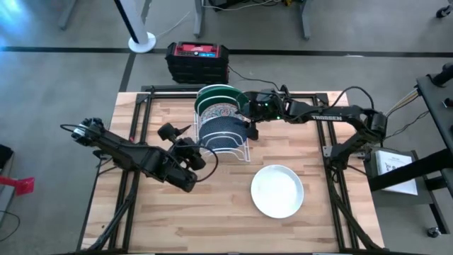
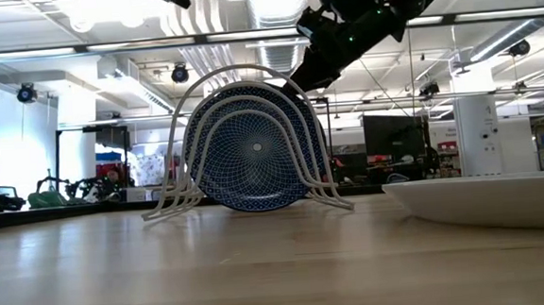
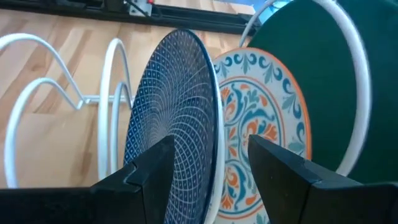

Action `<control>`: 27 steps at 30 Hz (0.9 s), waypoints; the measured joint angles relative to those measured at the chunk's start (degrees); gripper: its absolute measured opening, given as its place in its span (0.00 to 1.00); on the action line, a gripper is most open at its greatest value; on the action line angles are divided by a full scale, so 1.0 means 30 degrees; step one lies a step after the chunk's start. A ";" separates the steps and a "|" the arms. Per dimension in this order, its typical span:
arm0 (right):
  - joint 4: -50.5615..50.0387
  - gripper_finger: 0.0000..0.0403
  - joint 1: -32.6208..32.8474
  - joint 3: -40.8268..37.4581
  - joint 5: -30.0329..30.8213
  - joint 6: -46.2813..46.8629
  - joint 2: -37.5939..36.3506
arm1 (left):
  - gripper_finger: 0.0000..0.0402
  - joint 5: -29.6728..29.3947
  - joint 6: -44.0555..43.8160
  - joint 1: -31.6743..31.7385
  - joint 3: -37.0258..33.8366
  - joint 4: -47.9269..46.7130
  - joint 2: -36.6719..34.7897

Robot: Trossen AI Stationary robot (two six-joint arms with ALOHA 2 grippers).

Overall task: Sort dishes
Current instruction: Remove the blue patterned plate from the dish rack

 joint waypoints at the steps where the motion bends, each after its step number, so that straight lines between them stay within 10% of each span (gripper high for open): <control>1: -0.0021 0.48 0.0003 0.0020 -0.0213 0.0000 0.0137 | 0.69 0.0001 -0.0219 -0.0020 -0.0273 0.0034 -0.0158; 17: 0.0101 0.46 -0.0011 0.0093 -0.0934 0.0809 0.1753 | 0.69 -0.0993 -0.1190 -0.0101 -0.3250 0.1761 -0.1900; 27: 0.0137 0.24 -0.0070 0.0093 -0.1247 0.0824 0.1746 | 0.69 -0.1342 -0.2009 -0.0101 -0.3843 0.2024 -0.2043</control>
